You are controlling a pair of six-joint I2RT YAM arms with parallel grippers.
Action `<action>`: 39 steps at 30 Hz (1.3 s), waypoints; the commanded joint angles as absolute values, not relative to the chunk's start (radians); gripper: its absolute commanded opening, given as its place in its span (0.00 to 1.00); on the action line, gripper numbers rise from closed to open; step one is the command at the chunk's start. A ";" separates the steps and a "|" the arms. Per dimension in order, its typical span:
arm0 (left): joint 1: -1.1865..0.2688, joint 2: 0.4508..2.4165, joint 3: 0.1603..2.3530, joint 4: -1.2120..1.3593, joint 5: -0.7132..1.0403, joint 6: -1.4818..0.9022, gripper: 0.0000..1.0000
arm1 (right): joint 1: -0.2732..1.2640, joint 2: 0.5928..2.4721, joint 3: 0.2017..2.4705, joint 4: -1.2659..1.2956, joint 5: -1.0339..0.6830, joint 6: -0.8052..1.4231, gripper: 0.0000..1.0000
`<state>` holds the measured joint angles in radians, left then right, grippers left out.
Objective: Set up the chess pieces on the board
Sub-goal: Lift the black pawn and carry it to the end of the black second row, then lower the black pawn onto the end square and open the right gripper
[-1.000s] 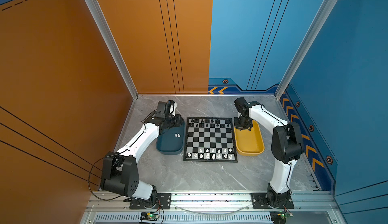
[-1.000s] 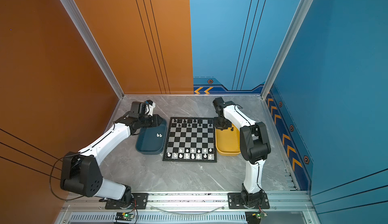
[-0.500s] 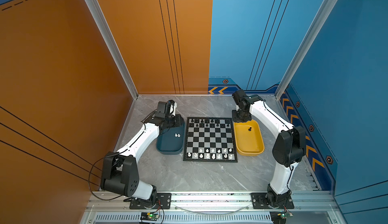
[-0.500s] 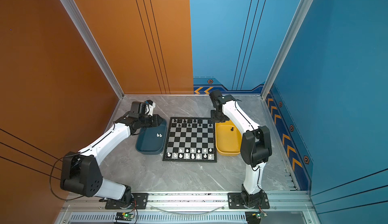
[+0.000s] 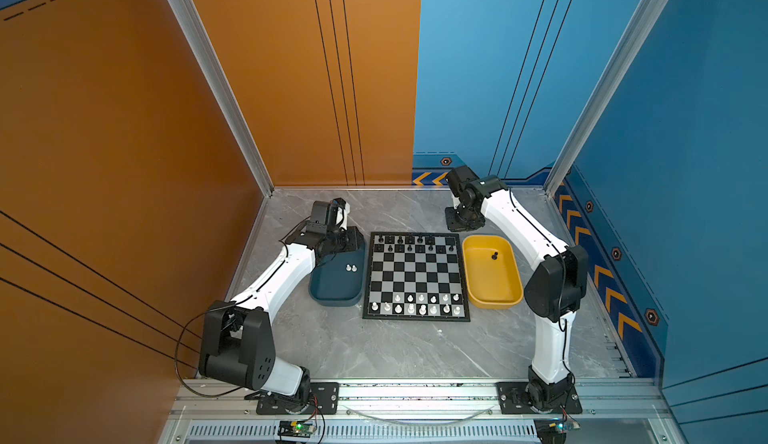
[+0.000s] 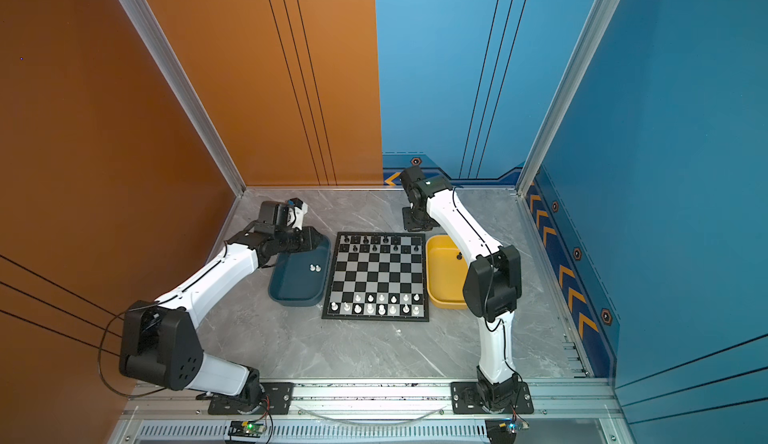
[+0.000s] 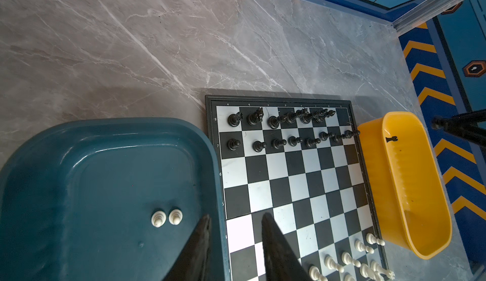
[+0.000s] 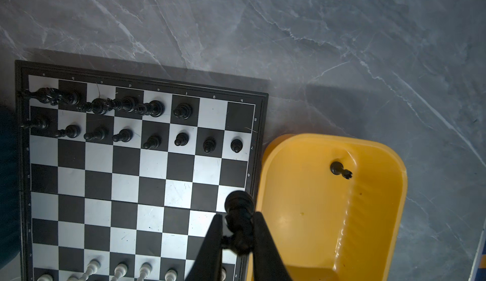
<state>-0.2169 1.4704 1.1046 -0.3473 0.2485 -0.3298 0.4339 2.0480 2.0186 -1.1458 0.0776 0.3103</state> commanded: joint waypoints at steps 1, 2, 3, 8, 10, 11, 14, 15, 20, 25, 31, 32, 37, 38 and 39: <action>-0.216 1.466 1.087 -0.331 0.275 -0.313 0.35 | 0.448 2.116 2.081 -1.206 0.055 0.296 0.15; -0.215 1.465 1.086 -0.330 0.275 -0.313 0.35 | 0.450 2.133 2.095 -1.208 0.051 0.296 0.15; -0.214 1.465 1.086 -0.331 0.275 -0.313 0.35 | 0.451 2.147 2.108 -1.210 0.047 0.296 0.15; -0.210 1.462 1.080 -0.331 0.276 -0.311 0.35 | 0.453 2.218 2.166 -1.218 0.030 0.298 0.15; -0.209 1.462 1.078 -0.331 0.276 -0.311 0.35 | 0.451 2.242 2.182 -1.220 0.026 0.298 0.15; -0.207 1.463 1.077 -0.331 0.275 -0.311 0.35 | 0.451 2.253 2.188 -1.222 0.024 0.298 0.15; -0.204 1.465 1.077 -0.331 0.277 -0.311 0.35 | 0.447 2.283 2.202 -1.221 0.021 0.298 0.15; -0.204 1.466 1.076 -0.331 0.277 -0.311 0.35 | 0.444 2.291 2.205 -1.221 0.021 0.299 0.15; -0.201 1.473 1.077 -0.331 0.278 -0.311 0.35 | 0.432 2.336 2.237 -1.221 0.009 0.301 0.14; -0.199 1.489 1.081 -0.331 0.286 -0.314 0.35 | 0.419 2.370 2.263 -1.221 -0.002 0.301 0.15; -0.199 1.502 1.085 -0.331 0.287 -0.315 0.35 | 0.408 2.390 2.264 -1.221 -0.013 0.301 0.15; -0.199 1.503 1.085 -0.331 0.289 -0.315 0.35 | 0.408 2.391 2.264 -1.221 -0.015 0.301 0.15; -0.197 1.507 1.086 -0.331 0.289 -0.314 0.35 | 0.411 2.402 2.266 -1.220 -0.021 0.302 0.14; -0.198 1.507 1.086 -0.331 0.289 -0.314 0.35 | 0.411 2.403 2.267 -1.220 -0.021 0.302 0.14; -0.196 1.508 1.086 -0.331 0.289 -0.314 0.35 | 0.413 2.407 2.269 -1.220 -0.023 0.302 0.15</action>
<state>-0.2085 1.5002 1.0878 -0.3397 0.2665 -0.3298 0.4095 2.3821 2.2398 -1.1877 -0.0059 0.3103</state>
